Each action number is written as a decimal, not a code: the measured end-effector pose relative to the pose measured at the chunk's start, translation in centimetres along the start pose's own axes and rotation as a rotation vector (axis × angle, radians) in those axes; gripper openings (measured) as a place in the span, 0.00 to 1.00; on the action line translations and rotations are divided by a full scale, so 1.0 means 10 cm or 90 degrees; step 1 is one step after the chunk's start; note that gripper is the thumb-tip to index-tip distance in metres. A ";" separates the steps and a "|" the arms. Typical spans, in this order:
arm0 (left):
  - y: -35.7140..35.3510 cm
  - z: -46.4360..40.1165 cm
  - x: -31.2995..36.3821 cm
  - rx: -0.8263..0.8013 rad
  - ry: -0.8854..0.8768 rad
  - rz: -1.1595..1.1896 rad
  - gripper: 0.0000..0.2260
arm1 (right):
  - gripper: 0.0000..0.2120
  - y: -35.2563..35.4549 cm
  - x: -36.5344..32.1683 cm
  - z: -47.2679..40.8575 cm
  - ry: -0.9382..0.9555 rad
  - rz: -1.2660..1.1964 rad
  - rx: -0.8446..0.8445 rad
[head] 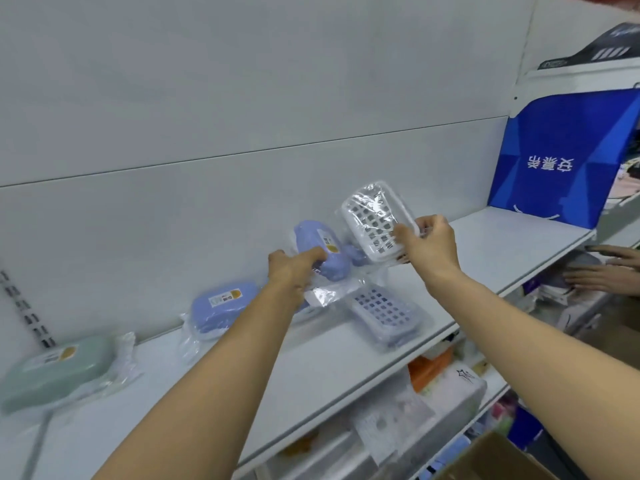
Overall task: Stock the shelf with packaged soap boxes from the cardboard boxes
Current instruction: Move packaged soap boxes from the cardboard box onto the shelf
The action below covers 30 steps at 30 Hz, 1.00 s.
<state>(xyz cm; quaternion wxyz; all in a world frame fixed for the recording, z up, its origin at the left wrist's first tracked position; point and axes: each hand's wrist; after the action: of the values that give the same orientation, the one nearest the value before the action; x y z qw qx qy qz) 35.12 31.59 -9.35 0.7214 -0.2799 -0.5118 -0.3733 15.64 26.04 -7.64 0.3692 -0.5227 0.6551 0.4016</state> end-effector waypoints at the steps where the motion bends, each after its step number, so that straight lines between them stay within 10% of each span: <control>1: 0.11 0.21 -0.02 0.005 -0.023 0.021 0.47 | 0.12 0.07 -0.07 0.13 -0.001 -0.032 0.000; 15: 1.84 3.10 -1.31 0.151 -0.124 0.200 0.28 | 0.13 0.31 -0.74 2.69 -0.029 -0.184 -0.297; 30: 4.35 4.61 -2.92 0.486 0.036 0.198 0.20 | 0.16 -1.26 -1.22 5.45 0.026 -0.033 -0.831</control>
<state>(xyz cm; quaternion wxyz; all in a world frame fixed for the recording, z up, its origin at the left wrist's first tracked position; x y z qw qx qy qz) 40.82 99.70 -23.24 0.8348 -0.0556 -0.5454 -0.0506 33.66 78.85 -20.46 -0.0273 -0.6625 0.2706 0.6979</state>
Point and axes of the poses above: each hand's wrist, its own z-axis away from the middle knuckle, its own y-axis out of the back of the hand, x = y × z, and after that the axes turned 9 degrees about y, right-handed
